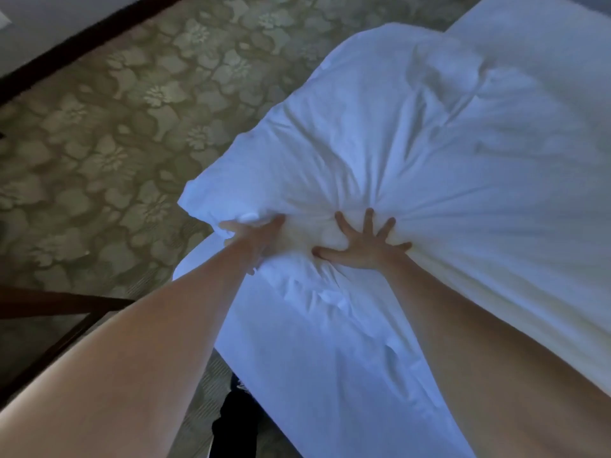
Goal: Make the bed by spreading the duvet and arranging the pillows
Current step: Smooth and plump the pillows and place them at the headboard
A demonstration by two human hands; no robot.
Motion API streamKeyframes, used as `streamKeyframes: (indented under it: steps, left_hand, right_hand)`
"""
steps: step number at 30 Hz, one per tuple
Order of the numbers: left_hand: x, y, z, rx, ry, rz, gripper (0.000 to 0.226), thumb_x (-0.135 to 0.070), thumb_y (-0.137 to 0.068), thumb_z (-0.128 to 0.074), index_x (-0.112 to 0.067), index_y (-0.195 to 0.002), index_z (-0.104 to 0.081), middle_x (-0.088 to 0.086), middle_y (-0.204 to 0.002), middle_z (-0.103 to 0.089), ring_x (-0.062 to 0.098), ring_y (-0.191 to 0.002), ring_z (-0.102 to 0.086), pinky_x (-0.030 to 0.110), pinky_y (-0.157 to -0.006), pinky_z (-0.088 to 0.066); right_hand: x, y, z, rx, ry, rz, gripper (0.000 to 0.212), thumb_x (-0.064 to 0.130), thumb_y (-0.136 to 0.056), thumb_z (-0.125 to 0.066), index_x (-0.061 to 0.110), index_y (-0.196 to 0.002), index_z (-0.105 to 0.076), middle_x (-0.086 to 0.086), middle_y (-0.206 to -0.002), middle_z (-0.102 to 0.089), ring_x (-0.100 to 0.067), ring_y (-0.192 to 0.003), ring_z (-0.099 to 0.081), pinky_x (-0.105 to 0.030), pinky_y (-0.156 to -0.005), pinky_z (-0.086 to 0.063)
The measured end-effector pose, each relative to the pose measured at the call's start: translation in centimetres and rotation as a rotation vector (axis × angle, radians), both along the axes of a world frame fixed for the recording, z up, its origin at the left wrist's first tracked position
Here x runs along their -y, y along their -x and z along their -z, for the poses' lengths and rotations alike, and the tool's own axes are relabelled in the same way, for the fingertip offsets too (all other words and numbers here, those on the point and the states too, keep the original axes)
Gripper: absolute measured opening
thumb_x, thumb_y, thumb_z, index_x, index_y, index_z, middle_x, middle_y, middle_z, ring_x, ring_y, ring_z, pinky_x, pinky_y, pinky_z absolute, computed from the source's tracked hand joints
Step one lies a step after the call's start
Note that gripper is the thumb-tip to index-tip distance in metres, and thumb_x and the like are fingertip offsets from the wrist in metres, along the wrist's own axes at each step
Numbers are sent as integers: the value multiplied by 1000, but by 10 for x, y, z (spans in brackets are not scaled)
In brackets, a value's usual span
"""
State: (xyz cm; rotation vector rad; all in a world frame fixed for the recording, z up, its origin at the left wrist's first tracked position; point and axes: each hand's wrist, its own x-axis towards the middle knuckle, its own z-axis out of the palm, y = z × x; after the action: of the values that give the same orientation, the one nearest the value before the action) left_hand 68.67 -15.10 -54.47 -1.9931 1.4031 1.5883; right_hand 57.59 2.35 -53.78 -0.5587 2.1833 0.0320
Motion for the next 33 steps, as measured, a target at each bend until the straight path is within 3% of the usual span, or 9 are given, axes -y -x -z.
streamKeyframes:
  steps: [4,8,11,14,18,21,25,29,33]
  left_hand:
    - [50,4,26,-146,-58,-252,98,-57,-56,-87,-19,-134,-41,2,-121,-61,25,-92,-64,35,-54,-50]
    - [90,10,41,-241,-110,-430,72,-44,-56,-91,-23,-117,-58,-2,-107,-66,21,-88,-65,34,-50,-50]
    - [93,34,32,-284,-37,-417,57,-36,-69,-78,-24,-120,-57,2,-114,-65,26,-98,-64,35,-66,-52]
    - [58,84,-16,-346,392,-148,52,-28,-83,-64,-14,-132,-55,9,-124,-63,27,-112,-61,34,-89,-51]
    - [-47,146,-108,-403,731,408,42,-20,-86,-57,-15,-129,-57,13,-124,-64,34,-119,-57,38,-99,-45]
    - [-123,161,-144,-518,835,843,49,-11,-80,-53,-23,-127,-58,12,-111,-68,38,-107,-61,39,-88,-48]
    - [-221,151,-155,-642,993,1405,51,-11,-81,-54,-27,-130,-55,9,-105,-68,37,-99,-64,39,-77,-50]
    - [-320,112,-138,-754,976,1939,33,-14,-76,-61,-21,-107,-67,6,-92,-70,31,-88,-68,32,-63,-44]
    - [-393,79,-132,-707,998,2461,20,-19,-81,-65,-18,-100,-70,5,-100,-69,28,-93,-66,34,-76,-44]
  right_hand:
    - [7,5,21,14,-71,26,121,106,-43,-32,60,-141,23,2,-152,45,-48,-136,38,-82,-95,13]
    - [8,-1,35,11,-56,87,119,106,-43,-28,60,-139,26,4,-146,52,-44,-132,46,-78,-97,19]
    - [9,-2,35,42,-29,153,111,104,-52,-26,60,-141,22,7,-148,49,-40,-134,45,-75,-99,21]
    - [12,-5,15,127,186,428,78,81,-85,-23,50,-152,0,6,-161,25,-30,-146,28,-68,-111,13]
    - [-13,-15,-30,543,982,1283,55,61,-97,-37,24,-131,-61,2,-139,-58,-20,-134,-48,-39,-114,-33]
    - [-70,-7,-55,488,1331,1704,53,66,-91,-37,33,-127,-58,-8,-130,-62,-27,-121,-59,-42,-103,-43]
    - [-183,11,-95,197,1640,1841,64,70,-85,-44,41,-142,-42,-13,-140,-52,-35,-122,-57,-52,-108,-40]
    - [-290,5,-134,-240,1569,1784,89,80,-46,-70,48,-126,-50,6,-127,-58,-11,-102,-63,-36,-97,-46]
    - [-363,-12,-129,-332,1038,1535,104,58,-59,-82,36,-148,-32,5,-132,-54,-6,-100,-58,-21,-81,-48]
